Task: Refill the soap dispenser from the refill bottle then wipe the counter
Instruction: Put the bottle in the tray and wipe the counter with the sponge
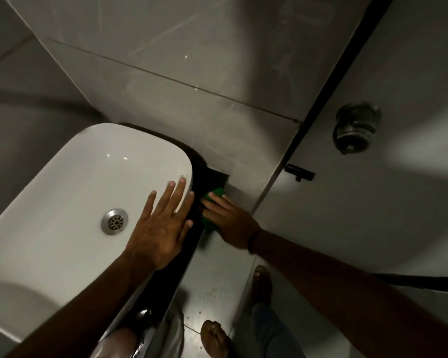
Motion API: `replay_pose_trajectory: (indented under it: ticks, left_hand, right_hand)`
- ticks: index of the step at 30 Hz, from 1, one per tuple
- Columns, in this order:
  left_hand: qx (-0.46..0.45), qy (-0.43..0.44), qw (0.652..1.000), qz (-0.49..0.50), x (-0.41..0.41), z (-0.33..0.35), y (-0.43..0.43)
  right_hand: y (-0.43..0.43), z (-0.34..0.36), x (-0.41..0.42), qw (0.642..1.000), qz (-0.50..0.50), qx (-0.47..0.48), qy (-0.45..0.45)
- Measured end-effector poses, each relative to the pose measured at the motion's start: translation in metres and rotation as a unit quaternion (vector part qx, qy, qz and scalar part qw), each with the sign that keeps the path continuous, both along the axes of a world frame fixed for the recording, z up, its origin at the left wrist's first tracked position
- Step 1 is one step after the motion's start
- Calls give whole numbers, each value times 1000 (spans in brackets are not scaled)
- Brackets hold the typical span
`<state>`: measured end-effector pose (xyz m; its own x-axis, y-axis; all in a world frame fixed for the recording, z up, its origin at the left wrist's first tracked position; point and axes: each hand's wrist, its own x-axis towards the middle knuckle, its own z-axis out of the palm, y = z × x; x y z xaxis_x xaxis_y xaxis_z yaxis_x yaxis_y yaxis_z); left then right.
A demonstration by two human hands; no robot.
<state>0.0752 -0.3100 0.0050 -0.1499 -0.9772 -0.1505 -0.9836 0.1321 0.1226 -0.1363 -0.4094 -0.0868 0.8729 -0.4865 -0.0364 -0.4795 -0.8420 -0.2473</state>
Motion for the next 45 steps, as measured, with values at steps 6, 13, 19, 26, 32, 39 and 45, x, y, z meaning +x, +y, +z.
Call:
replay_pose_trajectory:
  ticks: [6, 13, 19, 26, 32, 39, 45]
  left_hand:
    - [3, 39, 999, 14, 10, 0, 46]
    - [40, 41, 998, 10, 21, 11, 80]
    - [58, 93, 993, 34, 24, 16, 85]
    - [57, 118, 990, 57, 28, 13, 93]
    - [51, 120, 990, 57, 28, 12, 92]
    - [58, 132, 987, 70, 25, 12, 88]
    - [64, 133, 986, 73, 20, 13, 69]
  right_hand:
    - [52, 4, 44, 999, -33, 27, -2]
    - [80, 6, 13, 999, 23, -4, -23]
    - [162, 7, 54, 996, 72, 40, -27]
    - [158, 11, 35, 999, 46, 14, -1]
    - [209, 7, 49, 984, 172, 40, -14]
    - [175, 15, 57, 999, 25, 47, 3]
    - [171, 6, 24, 991, 121, 54, 9]
